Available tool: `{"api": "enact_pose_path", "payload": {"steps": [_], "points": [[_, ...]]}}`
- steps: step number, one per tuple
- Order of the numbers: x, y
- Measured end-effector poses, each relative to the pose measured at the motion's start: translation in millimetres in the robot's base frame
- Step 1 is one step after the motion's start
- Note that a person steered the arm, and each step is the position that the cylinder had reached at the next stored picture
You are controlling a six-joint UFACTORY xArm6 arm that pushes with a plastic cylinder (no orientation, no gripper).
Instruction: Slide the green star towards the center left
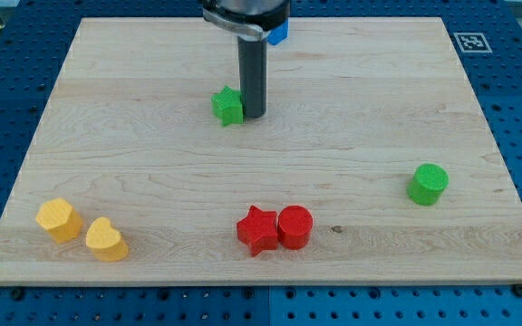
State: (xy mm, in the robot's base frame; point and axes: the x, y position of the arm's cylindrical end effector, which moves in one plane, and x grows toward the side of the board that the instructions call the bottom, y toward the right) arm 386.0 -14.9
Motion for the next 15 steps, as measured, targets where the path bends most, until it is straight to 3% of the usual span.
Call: {"api": "enact_pose_path", "payload": {"steps": [2, 8, 13, 14, 15], "points": [[-8, -3], [25, -28], [-2, -159], [-1, -158], [1, -103]]}}
